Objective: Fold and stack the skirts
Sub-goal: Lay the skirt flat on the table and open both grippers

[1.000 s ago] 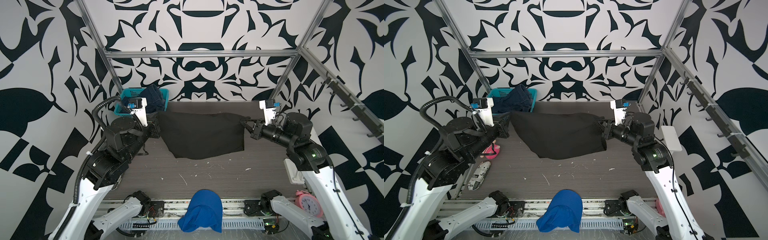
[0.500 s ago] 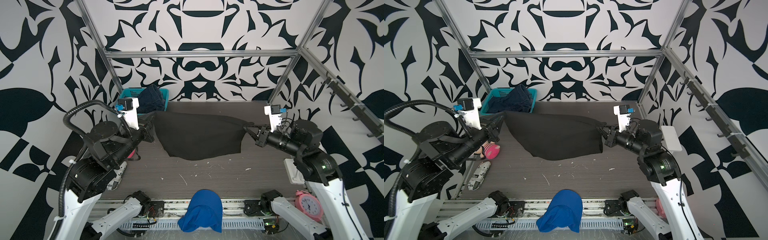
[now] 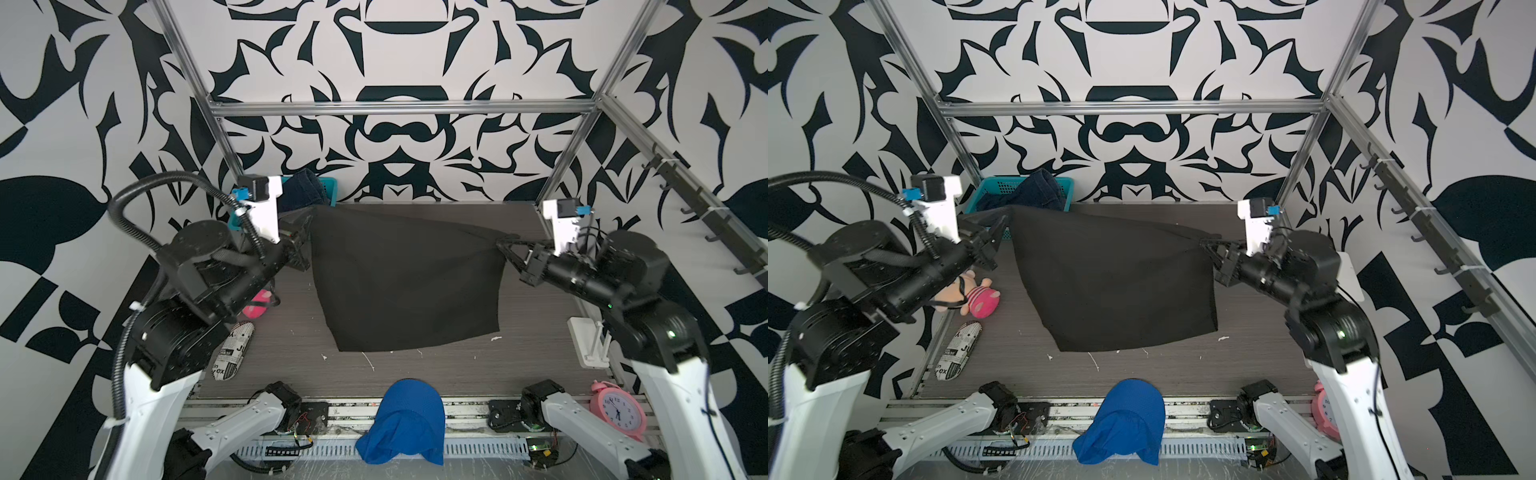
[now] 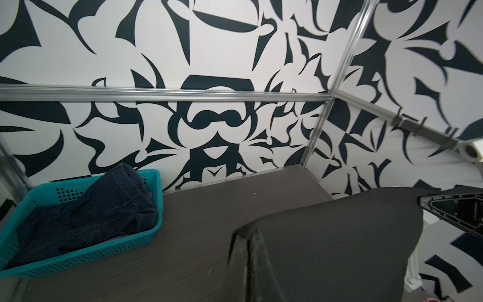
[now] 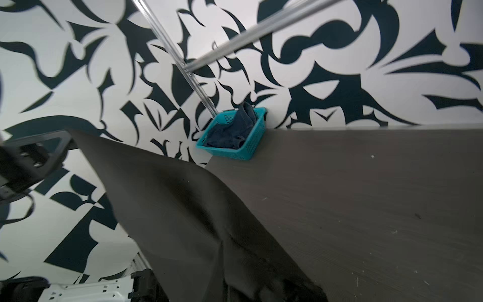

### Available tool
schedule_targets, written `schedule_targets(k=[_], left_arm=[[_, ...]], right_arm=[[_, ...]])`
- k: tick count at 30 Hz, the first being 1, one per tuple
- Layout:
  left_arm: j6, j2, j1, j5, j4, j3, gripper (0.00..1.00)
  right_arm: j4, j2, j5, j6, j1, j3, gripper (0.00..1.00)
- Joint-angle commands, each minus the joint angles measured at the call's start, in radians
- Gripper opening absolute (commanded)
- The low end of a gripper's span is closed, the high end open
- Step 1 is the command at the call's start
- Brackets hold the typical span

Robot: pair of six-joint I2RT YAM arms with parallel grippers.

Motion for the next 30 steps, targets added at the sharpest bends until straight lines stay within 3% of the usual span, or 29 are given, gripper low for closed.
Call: schedule_targets(k=[1, 3, 4, 7, 11, 12, 14, 16, 17, 20, 22, 23, 30], left_arm=[[0.006, 0.113, 0.124, 0.082, 0.048, -0.031, 0.00], [-0.106, 0.173, 0.307, 0.331, 0.169, -0.141, 0.00], [-0.135, 0.201, 0.352, 0.378, 0.226, -0.199, 0.00], [-0.112, 0.360, 0.392, 0.415, 0.349, -0.324, 0.00], [-0.080, 0.633, 0.434, 0.491, 0.428, -0.320, 0.00], [-0.068, 0.699, 0.444, 0.503, 0.441, -0.294, 0.10], [-0.044, 0.797, 0.460, 0.479, 0.459, -0.236, 0.44], [-0.024, 0.863, 0.474, 0.463, 0.465, -0.172, 0.52], [-0.025, 0.882, 0.478, 0.452, 0.465, -0.141, 0.61], [-0.053, 0.876, 0.477, 0.460, 0.449, -0.101, 0.66], [-0.089, 0.834, 0.476, 0.475, 0.453, -0.141, 0.82], [-0.104, 0.802, 0.472, 0.486, 0.455, -0.181, 0.84], [-0.184, 0.521, 0.392, 0.464, 0.450, -0.552, 0.84]], right_arm=[[0.082, 0.110, 0.066, 0.003, -0.002, -0.033, 0.00], [0.105, 0.175, 0.091, -0.013, -0.002, -0.046, 0.00], [0.115, 0.205, 0.100, -0.024, -0.004, -0.056, 0.00], [0.175, 0.324, 0.117, -0.036, -0.022, -0.102, 0.00], [0.325, 0.550, 0.116, -0.026, -0.074, -0.138, 0.00], [0.366, 0.617, 0.111, -0.020, -0.084, -0.126, 0.00], [0.411, 0.743, 0.093, -0.005, -0.104, -0.073, 0.21], [0.425, 0.846, 0.071, 0.003, -0.118, 0.015, 0.39], [0.417, 0.883, 0.068, 0.006, -0.121, 0.057, 0.44], [0.400, 0.906, 0.068, -0.013, -0.121, 0.121, 0.62], [0.385, 0.868, 0.087, -0.029, -0.121, 0.106, 0.69], [0.371, 0.840, 0.097, -0.042, -0.123, 0.084, 0.75], [0.343, 0.517, 0.098, -0.044, -0.120, -0.296, 0.73]])
